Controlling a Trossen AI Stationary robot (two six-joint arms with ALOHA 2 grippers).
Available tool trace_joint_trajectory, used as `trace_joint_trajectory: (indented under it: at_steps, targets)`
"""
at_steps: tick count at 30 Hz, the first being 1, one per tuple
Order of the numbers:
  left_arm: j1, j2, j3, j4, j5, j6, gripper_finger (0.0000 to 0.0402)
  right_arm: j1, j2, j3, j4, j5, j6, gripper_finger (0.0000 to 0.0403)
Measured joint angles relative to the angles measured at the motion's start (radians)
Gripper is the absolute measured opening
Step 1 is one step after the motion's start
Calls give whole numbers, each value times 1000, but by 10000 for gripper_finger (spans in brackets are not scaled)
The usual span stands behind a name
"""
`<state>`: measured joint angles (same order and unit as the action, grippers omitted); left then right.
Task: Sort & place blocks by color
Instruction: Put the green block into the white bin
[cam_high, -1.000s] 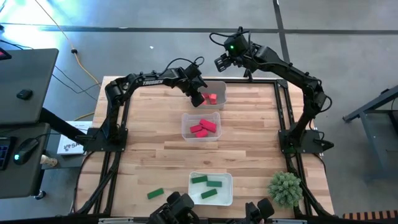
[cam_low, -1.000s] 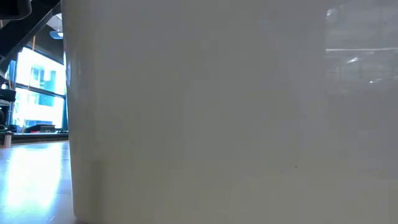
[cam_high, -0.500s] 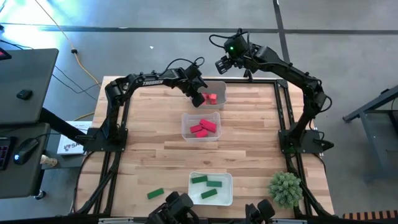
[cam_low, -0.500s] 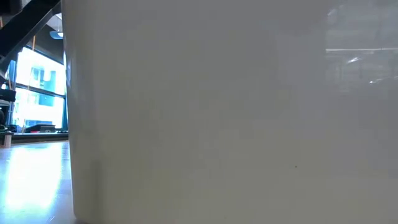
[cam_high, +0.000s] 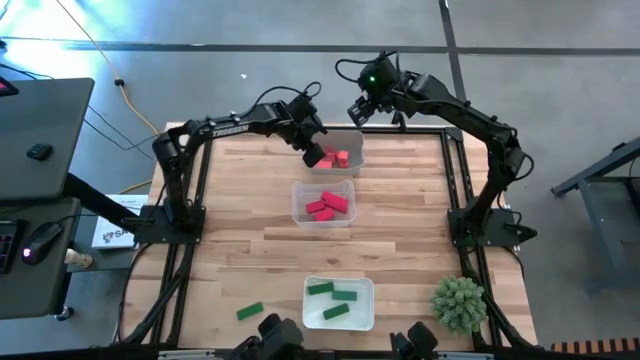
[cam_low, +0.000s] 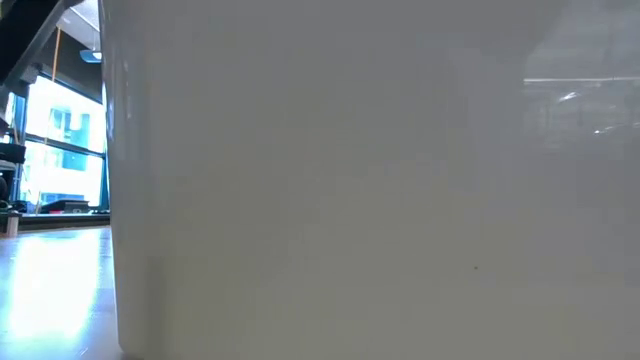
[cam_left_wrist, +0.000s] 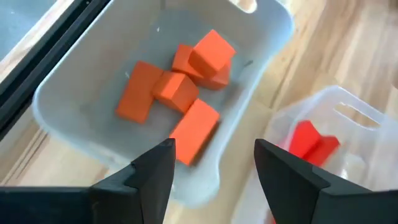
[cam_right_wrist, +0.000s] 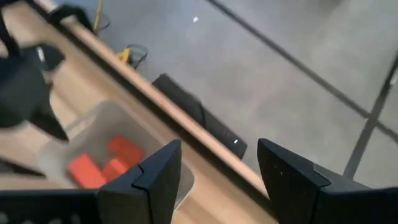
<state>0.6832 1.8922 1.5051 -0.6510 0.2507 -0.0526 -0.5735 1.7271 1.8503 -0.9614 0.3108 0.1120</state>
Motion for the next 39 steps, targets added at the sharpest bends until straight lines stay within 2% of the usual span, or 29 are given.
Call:
trace_joint_trajectory:
  at_steps: [9, 17, 23, 30, 39]
  targets:
    - [-64, -148, 0, -274, -9, 3, 209, 0, 0, 0, -145, -85, -22, 202]
    - [-207, -244, 0, -464, -199, -22, 209, 0, 0, 0, -169, -223, -42, 202]
    - [-314, -282, 0, -545, -214, -49, 209, 12, 0, 0, -255, -345, -17, 202]
    - [-432, -294, 0, -570, -214, -73, 209, 77, 0, 0, -306, -324, 30, 202]
    - [-600, -295, -21, -659, -304, -274, 209, 160, 0, 0, -299, -210, 184, 202]
